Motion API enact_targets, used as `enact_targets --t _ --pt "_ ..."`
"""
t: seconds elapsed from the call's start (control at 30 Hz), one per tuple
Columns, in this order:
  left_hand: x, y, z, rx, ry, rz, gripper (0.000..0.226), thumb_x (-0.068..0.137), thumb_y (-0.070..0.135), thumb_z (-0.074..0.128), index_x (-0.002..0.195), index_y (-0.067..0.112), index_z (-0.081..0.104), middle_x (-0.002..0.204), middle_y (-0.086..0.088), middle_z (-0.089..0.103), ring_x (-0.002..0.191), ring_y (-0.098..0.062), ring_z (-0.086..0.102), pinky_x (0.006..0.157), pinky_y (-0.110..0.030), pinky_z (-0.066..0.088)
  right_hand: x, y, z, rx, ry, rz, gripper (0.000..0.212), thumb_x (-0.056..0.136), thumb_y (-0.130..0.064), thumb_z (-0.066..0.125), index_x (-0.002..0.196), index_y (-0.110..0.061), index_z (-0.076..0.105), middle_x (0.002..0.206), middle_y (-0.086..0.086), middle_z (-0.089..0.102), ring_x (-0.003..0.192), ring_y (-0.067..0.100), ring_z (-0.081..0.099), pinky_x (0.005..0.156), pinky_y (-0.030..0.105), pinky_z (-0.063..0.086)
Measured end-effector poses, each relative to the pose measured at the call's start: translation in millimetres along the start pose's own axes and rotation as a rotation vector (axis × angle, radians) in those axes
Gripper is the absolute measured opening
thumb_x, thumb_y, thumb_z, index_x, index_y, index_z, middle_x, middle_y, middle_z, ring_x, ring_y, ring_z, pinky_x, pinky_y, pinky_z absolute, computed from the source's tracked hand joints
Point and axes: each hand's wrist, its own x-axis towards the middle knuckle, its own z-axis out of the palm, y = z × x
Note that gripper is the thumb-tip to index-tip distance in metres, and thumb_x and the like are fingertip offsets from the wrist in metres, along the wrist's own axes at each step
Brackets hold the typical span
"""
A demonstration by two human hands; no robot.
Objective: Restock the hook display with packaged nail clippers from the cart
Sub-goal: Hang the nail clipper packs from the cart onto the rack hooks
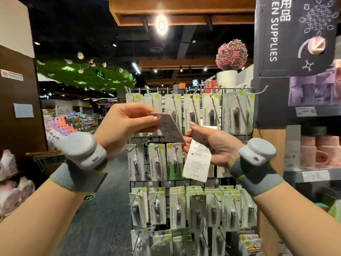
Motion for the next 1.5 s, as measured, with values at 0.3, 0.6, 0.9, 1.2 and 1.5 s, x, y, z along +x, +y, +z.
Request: enact_targets --t 0.3,0.6,0.9,1.2,1.5 --pt "-12 -2 -5 -0.002 -0.264 -0.186 0.030 0.065 -0.004 0.073 0.095 -0.007 0.067 0.099 -0.020 0.070 0.091 -0.029 0.068 0.076 -0.025 0.056 -1 -17 8 0.147 0.060 -0.176 0.022 0.084 0.017 0.049 0.087 -0.005 0.050 0.054 0.015 0.065 0.044 0.024 0.065 0.043 0.040 0.054" --pt "-7 -17 19 0.015 -0.095 -0.327 0.033 0.072 -0.013 0.067 0.101 -0.001 0.056 0.087 -0.019 0.066 0.066 -0.022 0.066 0.054 -0.023 0.054 -3 -22 7 0.084 0.074 -0.387 0.025 0.075 0.016 0.061 0.089 -0.005 0.059 0.076 0.016 0.065 0.057 0.022 0.067 0.054 0.030 0.057" --pt "16 -10 4 0.102 0.175 -0.148 0.026 0.073 0.001 0.073 0.096 0.008 0.064 0.076 -0.013 0.068 0.064 -0.015 0.063 0.057 -0.021 0.049 -2 -29 -18 -0.131 0.125 -0.490 0.012 0.074 0.007 0.068 0.079 -0.001 0.062 0.081 0.017 0.069 0.070 0.023 0.067 0.070 0.027 0.057" --pt "30 -4 27 0.305 0.085 -0.091 0.030 0.069 0.008 0.080 0.095 0.004 0.065 0.086 -0.020 0.071 0.073 -0.027 0.066 0.067 -0.036 0.054 -3 -16 7 -0.513 -0.034 -0.458 0.012 0.073 0.001 0.073 0.082 -0.002 0.064 0.071 0.006 0.064 0.065 0.012 0.062 0.055 0.022 0.051" --pt "38 -11 33 0.215 -0.024 -0.106 0.016 0.071 0.002 0.076 0.082 0.006 0.065 0.073 -0.011 0.070 0.057 -0.013 0.064 0.055 -0.021 0.052 -9 -17 -6 -0.508 0.061 -0.537 0.018 0.072 0.010 0.071 0.075 -0.005 0.062 0.065 0.002 0.063 0.057 0.005 0.061 0.054 0.018 0.049"
